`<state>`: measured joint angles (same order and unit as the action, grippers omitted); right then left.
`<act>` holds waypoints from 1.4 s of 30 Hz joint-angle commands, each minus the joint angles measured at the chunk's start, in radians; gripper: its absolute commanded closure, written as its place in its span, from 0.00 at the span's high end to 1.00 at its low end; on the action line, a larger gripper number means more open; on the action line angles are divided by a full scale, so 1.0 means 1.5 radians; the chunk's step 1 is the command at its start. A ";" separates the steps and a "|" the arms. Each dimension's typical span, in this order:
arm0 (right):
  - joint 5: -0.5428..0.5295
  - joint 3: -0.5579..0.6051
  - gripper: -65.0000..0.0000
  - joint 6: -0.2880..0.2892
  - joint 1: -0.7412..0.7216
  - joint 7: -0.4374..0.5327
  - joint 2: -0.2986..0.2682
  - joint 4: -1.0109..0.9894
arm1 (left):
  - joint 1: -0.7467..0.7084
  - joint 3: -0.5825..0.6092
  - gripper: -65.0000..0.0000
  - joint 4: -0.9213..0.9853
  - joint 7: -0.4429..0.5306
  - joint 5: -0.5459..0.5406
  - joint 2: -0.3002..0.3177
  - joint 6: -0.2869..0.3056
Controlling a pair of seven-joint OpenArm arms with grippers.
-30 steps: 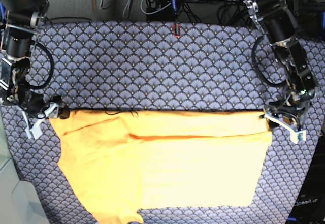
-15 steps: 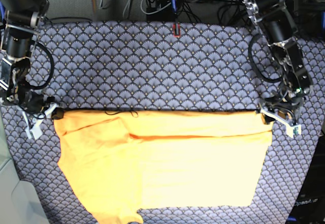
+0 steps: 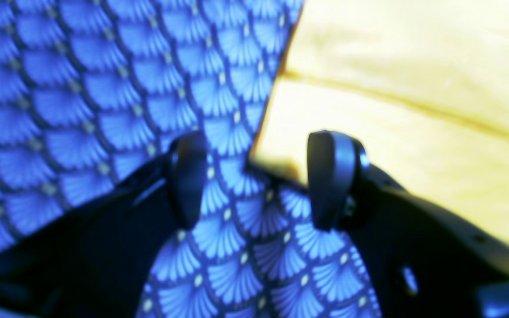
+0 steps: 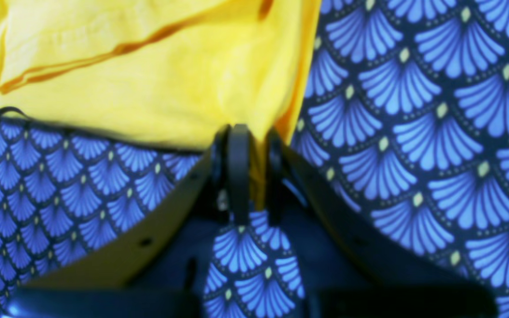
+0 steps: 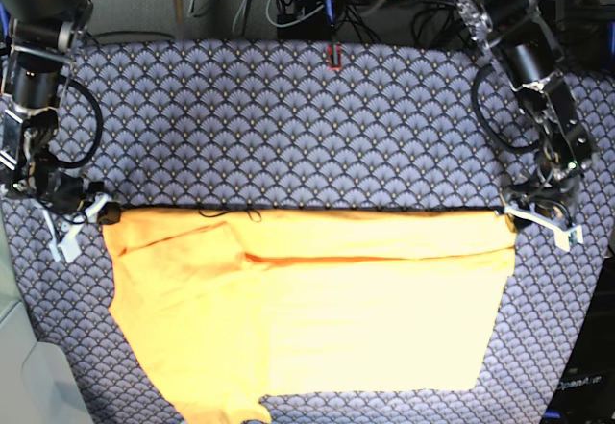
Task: Fold the T-shirt properly
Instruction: 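Open both grippers and release the folded edge, then drag the folded shirt toward the robot with both grippers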
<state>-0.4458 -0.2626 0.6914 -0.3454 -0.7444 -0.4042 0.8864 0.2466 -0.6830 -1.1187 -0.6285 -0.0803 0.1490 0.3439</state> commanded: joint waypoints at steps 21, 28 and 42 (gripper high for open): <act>-0.010 -0.002 0.06 0.004 -0.013 0.009 -0.012 0.011 | 0.046 -0.002 0.54 0.072 0.050 -0.013 0.007 0.009; -0.010 -0.001 0.06 0.004 -0.013 0.009 -0.013 0.011 | 0.073 -0.001 0.14 0.117 0.049 -0.014 0.007 0.009; -0.013 -0.004 0.00 0.004 0.072 0.008 -0.012 0.138 | 0.041 -0.004 0.00 0.011 -0.059 -0.014 0.025 0.012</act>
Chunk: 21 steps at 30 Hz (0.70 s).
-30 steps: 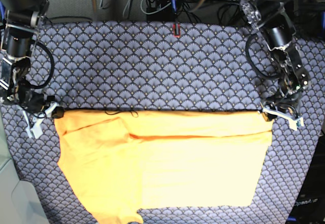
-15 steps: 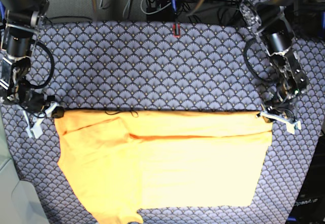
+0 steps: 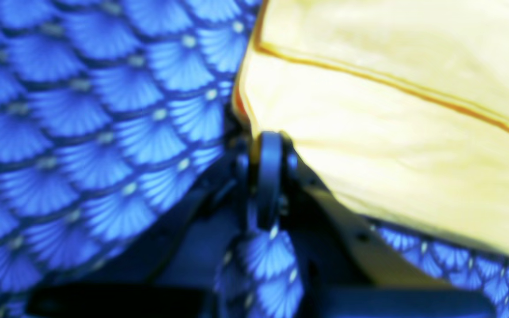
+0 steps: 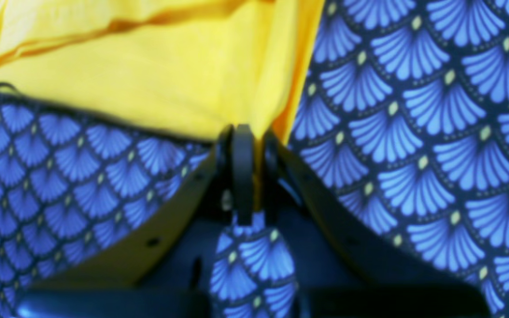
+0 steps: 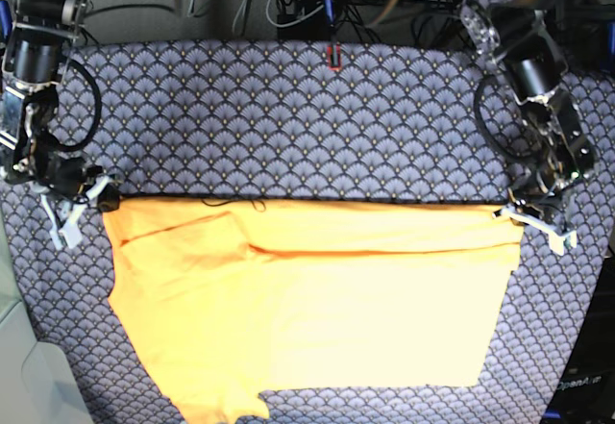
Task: Fold the T-shirt properly
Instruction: 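Drag the folded shirt toward the robot with both grippers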
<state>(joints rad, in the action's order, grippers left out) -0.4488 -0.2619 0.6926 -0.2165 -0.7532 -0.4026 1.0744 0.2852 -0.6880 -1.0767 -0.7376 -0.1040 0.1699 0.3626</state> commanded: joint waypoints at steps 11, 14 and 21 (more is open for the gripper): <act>-0.012 -0.006 0.00 0.004 0.120 0.014 -0.013 0.168 | -0.092 -0.001 0.00 -0.215 -0.054 0.001 -0.003 0.000; -0.012 -0.009 0.00 0.004 0.176 0.015 -0.013 0.236 | -0.114 -0.001 0.00 -0.222 -0.074 0.001 -0.003 0.000; -0.012 -0.081 0.00 0.004 0.275 0.019 0.010 0.330 | -0.175 -0.001 0.00 -0.317 -0.116 -0.034 -0.003 0.000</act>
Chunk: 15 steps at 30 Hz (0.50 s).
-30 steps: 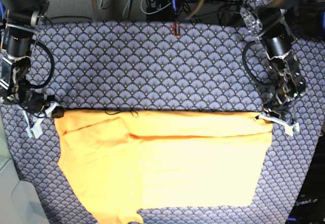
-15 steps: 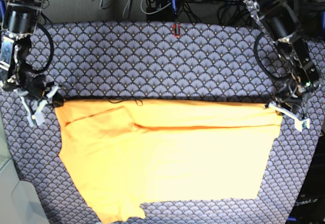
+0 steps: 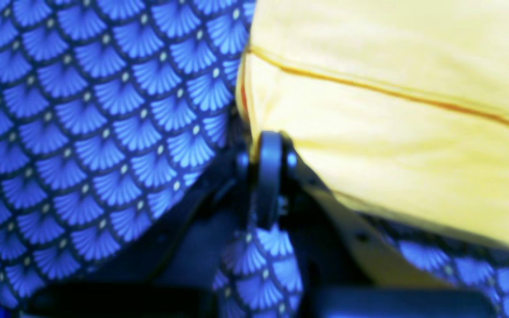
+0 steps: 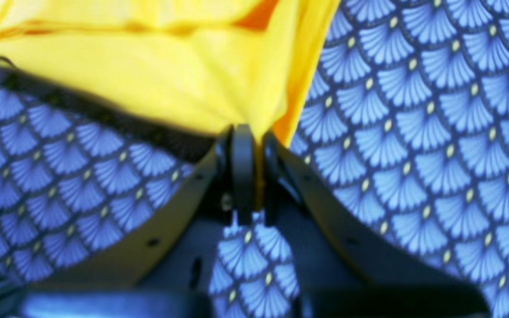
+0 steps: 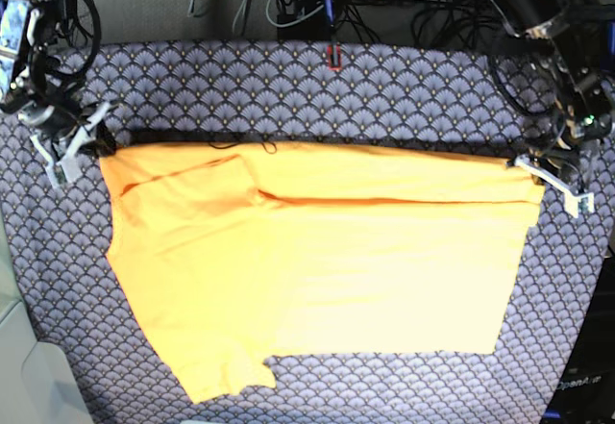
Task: Fold the T-shirt properly
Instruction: 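Drag the folded shirt toward the robot with both grippers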
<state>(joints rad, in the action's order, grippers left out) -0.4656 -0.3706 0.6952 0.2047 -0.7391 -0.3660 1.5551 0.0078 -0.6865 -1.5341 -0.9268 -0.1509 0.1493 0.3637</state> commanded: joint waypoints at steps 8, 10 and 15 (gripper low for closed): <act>0.000 -0.083 0.00 0.002 0.067 0.010 0.015 0.013 | -0.080 -0.060 0.00 -0.097 -0.021 -0.083 0.012 -0.001; 0.000 -0.096 0.00 0.002 0.080 0.010 0.023 0.014 | -0.097 -0.068 0.00 -0.097 -0.021 -0.094 0.017 -0.001; 0.001 -0.104 0.00 0.002 0.115 0.010 0.033 0.014 | -0.137 -0.068 0.00 -0.102 -0.021 -0.098 0.017 -0.001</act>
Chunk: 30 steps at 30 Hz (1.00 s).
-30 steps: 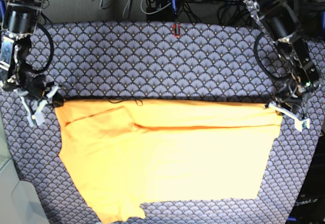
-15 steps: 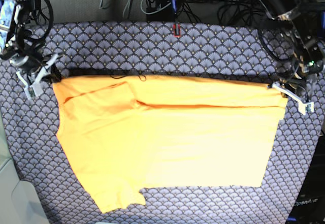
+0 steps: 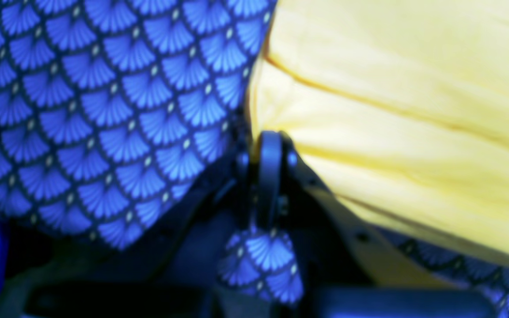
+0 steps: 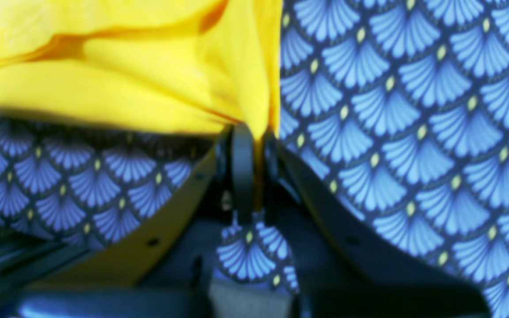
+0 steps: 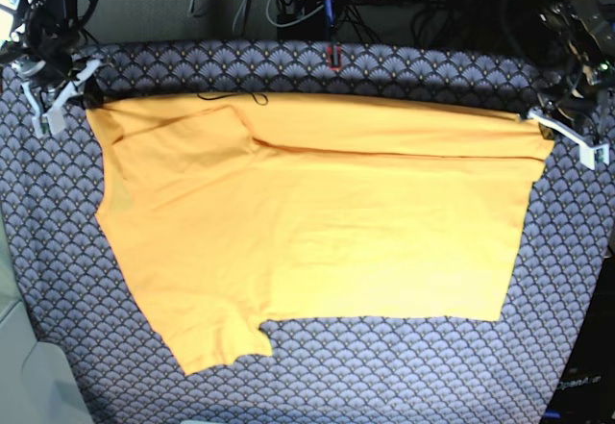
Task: Fold the T-shirt properly
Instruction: 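Drag the folded shirt toward the robot with both grippers, then release the shirt and raise both grippers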
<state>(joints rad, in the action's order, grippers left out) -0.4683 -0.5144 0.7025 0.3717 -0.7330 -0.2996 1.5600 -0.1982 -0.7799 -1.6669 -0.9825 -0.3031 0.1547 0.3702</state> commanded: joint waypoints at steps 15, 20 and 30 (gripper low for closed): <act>0.004 -0.003 0.00 -0.003 0.096 0.082 0.004 0.038 | -0.048 -0.006 0.00 -0.012 0.024 0.003 0.007 -0.005; 0.005 -0.008 0.00 -0.003 0.090 0.081 0.003 0.017 | -0.055 -0.006 0.00 -0.011 0.024 0.003 0.007 -0.005; 0.005 -0.009 0.45 -0.003 0.080 0.081 0.001 -0.029 | -0.071 -0.065 0.38 -0.012 0.048 0.007 -0.028 0.098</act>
<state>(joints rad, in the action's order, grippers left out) -0.4946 -0.5190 0.7105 0.4793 -0.5777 -0.2832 1.5143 -0.3061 -0.8761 -1.6691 -0.9272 -0.2794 0.1017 0.5236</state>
